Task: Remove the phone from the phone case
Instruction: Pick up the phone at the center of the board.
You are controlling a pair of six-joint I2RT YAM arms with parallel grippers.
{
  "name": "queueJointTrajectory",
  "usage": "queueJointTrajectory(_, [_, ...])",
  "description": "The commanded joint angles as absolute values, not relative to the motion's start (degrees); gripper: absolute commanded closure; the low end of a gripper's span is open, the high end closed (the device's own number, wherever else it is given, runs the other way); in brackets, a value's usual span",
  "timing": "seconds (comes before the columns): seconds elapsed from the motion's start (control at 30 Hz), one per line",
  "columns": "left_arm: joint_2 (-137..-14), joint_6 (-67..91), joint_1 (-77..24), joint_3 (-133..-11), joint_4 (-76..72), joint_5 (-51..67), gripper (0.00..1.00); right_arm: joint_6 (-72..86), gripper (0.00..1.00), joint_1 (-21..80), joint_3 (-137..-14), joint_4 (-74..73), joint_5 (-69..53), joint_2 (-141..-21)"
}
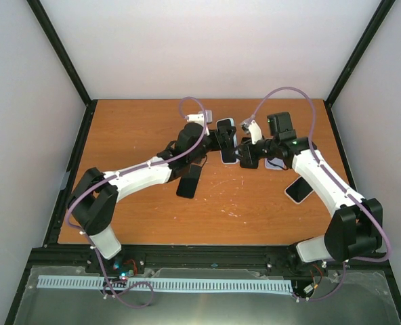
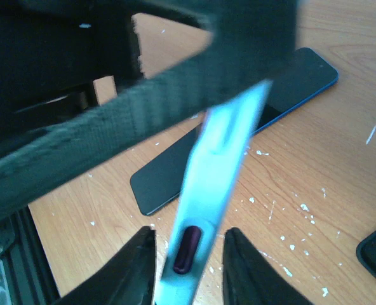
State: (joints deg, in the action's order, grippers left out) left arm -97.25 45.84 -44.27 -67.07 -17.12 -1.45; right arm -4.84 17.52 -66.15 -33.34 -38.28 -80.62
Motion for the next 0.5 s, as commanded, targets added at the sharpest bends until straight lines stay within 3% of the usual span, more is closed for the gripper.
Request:
queueJointTrajectory(0.0, [-93.8,47.5,-44.5,-67.4,-23.5,-2.5,0.33,-2.2,0.75,17.9,-65.6,-30.0,-37.6,-80.2])
queueJointTrajectory(0.2, [-93.7,47.4,-44.5,-67.0,-23.7,-2.8,0.31,-0.3,0.92,17.9,-66.1,-29.6,-37.6,-81.8])
queueJointTrajectory(0.37, [-94.3,44.5,-44.2,-69.2,-19.7,-4.7,0.02,0.1,0.97,17.6,-67.7,-30.2,-37.1,-82.2])
queueJointTrajectory(0.47, [-93.7,41.5,-42.8,-70.7,-16.4,-4.7,0.01,-0.5,0.97,16.2,-68.5,-31.0,-37.1,-81.7])
